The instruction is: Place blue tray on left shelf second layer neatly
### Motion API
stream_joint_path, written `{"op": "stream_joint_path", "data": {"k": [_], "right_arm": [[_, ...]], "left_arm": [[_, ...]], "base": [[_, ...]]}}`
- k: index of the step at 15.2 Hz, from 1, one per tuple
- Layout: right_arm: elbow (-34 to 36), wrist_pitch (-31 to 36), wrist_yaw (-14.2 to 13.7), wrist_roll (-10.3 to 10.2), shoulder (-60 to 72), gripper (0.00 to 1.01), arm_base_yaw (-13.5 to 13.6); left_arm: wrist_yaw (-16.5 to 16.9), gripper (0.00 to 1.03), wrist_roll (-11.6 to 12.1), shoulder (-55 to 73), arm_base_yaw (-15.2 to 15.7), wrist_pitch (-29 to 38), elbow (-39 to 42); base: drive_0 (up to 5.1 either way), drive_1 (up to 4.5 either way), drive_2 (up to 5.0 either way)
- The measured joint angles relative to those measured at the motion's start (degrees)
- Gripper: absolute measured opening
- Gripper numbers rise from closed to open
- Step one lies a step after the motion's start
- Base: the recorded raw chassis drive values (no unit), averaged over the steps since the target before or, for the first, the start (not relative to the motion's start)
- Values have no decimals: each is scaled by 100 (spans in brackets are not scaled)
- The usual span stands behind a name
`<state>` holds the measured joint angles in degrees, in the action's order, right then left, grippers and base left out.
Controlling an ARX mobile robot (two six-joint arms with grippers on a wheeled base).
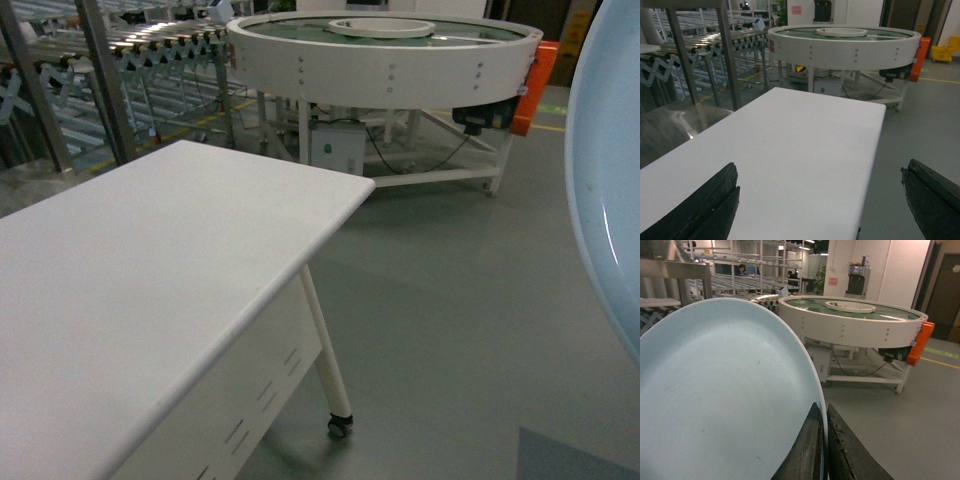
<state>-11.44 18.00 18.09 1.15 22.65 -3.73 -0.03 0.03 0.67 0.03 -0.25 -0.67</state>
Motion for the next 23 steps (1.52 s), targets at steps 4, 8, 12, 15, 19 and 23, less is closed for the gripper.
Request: {"op": "stream_joint_path", "data": {"k": [4,8,12,15,19,23], "right_arm": [[0,0,0,0,0,2,0],[0,2,0,0,-2,2,0],[0,0,-2,0,0,2,-2],[0,0,-2,0,0,2,-2],[0,7,-11,0,-33,2,-2],[0,2,-9,20,-26,2,-2]], "left_arm": [[0,98,0,0,0,0,0],[0,98,0,0,0,0,0],[0,98,-2,0,0,0,0],[2,98,0,0,0,0,0],[7,98,0,0,-11,-2,0],[2,98,0,0,-4,4,0]], "base": [[-167,-167,-167],[-167,-167,-167],[-167,-167,-167],[-167,-167,-167],[-167,-167,-167],[-167,-167,-167]]}}
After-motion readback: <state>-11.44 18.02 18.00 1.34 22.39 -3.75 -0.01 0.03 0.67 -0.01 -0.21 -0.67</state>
